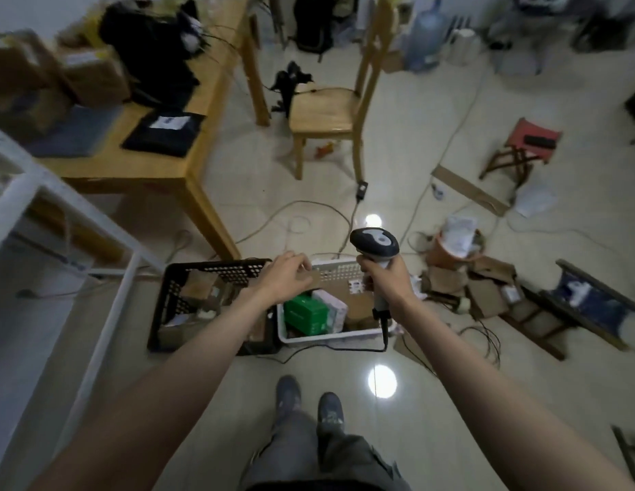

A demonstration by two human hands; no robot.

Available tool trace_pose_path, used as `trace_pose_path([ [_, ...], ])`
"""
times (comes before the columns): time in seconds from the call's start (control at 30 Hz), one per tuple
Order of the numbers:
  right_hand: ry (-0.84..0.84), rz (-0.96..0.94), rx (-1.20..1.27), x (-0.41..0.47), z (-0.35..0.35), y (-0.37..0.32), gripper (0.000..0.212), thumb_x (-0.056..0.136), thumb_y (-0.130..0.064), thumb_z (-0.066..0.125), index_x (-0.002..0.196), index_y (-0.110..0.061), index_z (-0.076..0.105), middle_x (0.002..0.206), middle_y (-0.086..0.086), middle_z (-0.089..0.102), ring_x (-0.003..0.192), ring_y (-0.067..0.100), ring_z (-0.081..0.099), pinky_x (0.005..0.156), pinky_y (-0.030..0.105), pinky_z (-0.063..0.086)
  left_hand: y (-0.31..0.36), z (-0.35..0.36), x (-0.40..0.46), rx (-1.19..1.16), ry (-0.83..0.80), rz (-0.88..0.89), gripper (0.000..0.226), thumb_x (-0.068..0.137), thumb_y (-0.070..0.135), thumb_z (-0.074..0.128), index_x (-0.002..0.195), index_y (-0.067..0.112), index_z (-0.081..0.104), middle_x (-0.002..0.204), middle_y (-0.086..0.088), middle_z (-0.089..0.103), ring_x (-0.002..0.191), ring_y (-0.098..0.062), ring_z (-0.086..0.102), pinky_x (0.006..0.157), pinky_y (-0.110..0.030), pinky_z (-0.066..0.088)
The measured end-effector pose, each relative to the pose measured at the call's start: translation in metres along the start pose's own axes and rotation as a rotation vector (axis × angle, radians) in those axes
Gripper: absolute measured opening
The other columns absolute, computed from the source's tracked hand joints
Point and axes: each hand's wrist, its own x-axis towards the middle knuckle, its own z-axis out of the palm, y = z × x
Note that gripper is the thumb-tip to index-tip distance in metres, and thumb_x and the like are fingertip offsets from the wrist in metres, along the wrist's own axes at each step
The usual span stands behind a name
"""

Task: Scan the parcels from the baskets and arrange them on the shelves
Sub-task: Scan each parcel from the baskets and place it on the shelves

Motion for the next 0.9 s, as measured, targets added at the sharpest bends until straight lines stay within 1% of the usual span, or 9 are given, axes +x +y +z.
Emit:
trace_pose_path([
  [0.13, 0.089, 0.074, 0.018, 0.025, -0.033, 0.019, 0.031, 0.094, -0.011, 0.069, 0.122, -0.009, 0.058, 0.101, 0.015, 0.068, 0.076, 0.022, 0.062, 0.058, 0.025, 0.056, 0.02, 0.031, 0.051, -0.023, -0.134, 0.025, 0.028, 0.093, 0.034, 0.065, 0.117, 0.022, 0.062, 0.122, -0.002, 0.059, 0.114, -0.021, 0.057, 0.099, -0.041, 0.047],
  [0.23, 0.121, 0.131, 0.032, 0.048, -0.047, 0.027, 0.038, 0.095, -0.012, 0.068, 0.13, -0.007, 0.056, 0.109, 0.016, 0.068, 0.087, 0.03, 0.065, 0.076, 0.041, 0.059, 0.027, 0.053, 0.088, -0.065, -0.187, 0.039, 0.024, 0.092, 0.029, 0.067, 0.113, 0.017, 0.065, 0.118, -0.004, 0.065, 0.104, -0.019, 0.061, 0.087, -0.034, 0.052],
  [0.33, 0.172, 0.193, 0.029, 0.074, -0.054, 0.032, 0.037, 0.095, -0.011, 0.068, 0.129, -0.002, 0.057, 0.099, 0.017, 0.065, 0.075, 0.029, 0.061, 0.066, 0.04, 0.055, 0.026, 0.071, 0.12, -0.132, -0.244, 0.031, 0.009, 0.092, 0.022, 0.068, 0.099, 0.018, 0.064, 0.111, -0.005, 0.065, 0.095, -0.015, 0.058, 0.072, -0.026, 0.046],
  [0.4, 0.184, 0.244, 0.015, 0.092, -0.054, 0.036, 0.035, 0.095, -0.011, 0.068, 0.127, 0.001, 0.059, 0.096, 0.017, 0.064, 0.071, 0.026, 0.058, 0.061, 0.035, 0.053, 0.024, 0.081, 0.139, -0.152, -0.288, -0.012, 0.006, 0.092, 0.023, 0.066, 0.095, 0.021, 0.062, 0.103, -0.003, 0.062, 0.099, -0.021, 0.061, 0.081, -0.033, 0.052],
  [0.5, 0.171, 0.3, 0.001, 0.123, -0.052, 0.046, 0.034, 0.095, -0.011, 0.068, 0.127, 0.0, 0.059, 0.104, 0.022, 0.066, 0.079, 0.028, 0.059, 0.067, 0.039, 0.054, 0.017, 0.095, 0.167, -0.163, -0.356, -0.078, 0.012, 0.094, 0.027, 0.063, 0.1, 0.017, 0.067, 0.104, -0.006, 0.065, 0.102, -0.024, 0.062, 0.092, -0.042, 0.053],
  [0.63, 0.127, 0.373, -0.063, 0.166, -0.044, 0.074, 0.026, 0.094, -0.01, 0.068, 0.117, 0.003, 0.063, 0.1, 0.025, 0.066, 0.081, 0.031, 0.059, 0.08, 0.052, 0.055, -0.003, 0.125, 0.19, -0.254, -0.358, -0.22, 0.013, 0.095, 0.02, 0.061, 0.087, 0.01, 0.067, 0.093, -0.009, 0.066, 0.088, -0.023, 0.06, 0.081, -0.035, 0.049],
  [0.73, 0.058, 0.457, -0.085, 0.194, -0.035, 0.104, 0.01, 0.094, -0.004, 0.065, 0.104, 0.0, 0.063, 0.082, 0.017, 0.059, 0.067, 0.025, 0.054, 0.072, 0.044, 0.051, -0.022, 0.159, 0.194, -0.268, -0.423, -0.353, 0.016, 0.099, 0.02, 0.059, 0.084, 0.014, 0.063, 0.092, -0.016, 0.063, 0.084, -0.025, 0.057, 0.074, -0.033, 0.042],
  [0.83, -0.002, 0.526, -0.096, 0.225, -0.022, 0.147, 0.004, 0.094, -0.002, 0.065, 0.096, -0.005, 0.062, 0.075, 0.01, 0.058, 0.058, 0.02, 0.051, 0.06, 0.037, 0.048, -0.049, 0.204, 0.198, -0.327, -0.438, -0.527, 0.018, 0.1, 0.024, 0.059, 0.104, 0.01, 0.07, 0.11, -0.009, 0.068, 0.101, -0.025, 0.06, 0.085, -0.032, 0.045],
  [0.9, -0.035, 0.58, -0.107, 0.249, -0.01, 0.183, 0.004, 0.095, -0.005, 0.065, 0.093, -0.007, 0.062, 0.078, 0.011, 0.06, 0.056, 0.017, 0.054, 0.052, 0.03, 0.049, -0.069, 0.236, 0.202, -0.401, -0.423, -0.686, 0.026, 0.101, 0.028, 0.059, 0.116, 0.009, 0.067, 0.117, -0.007, 0.065, 0.104, -0.024, 0.059, 0.084, -0.031, 0.044],
])
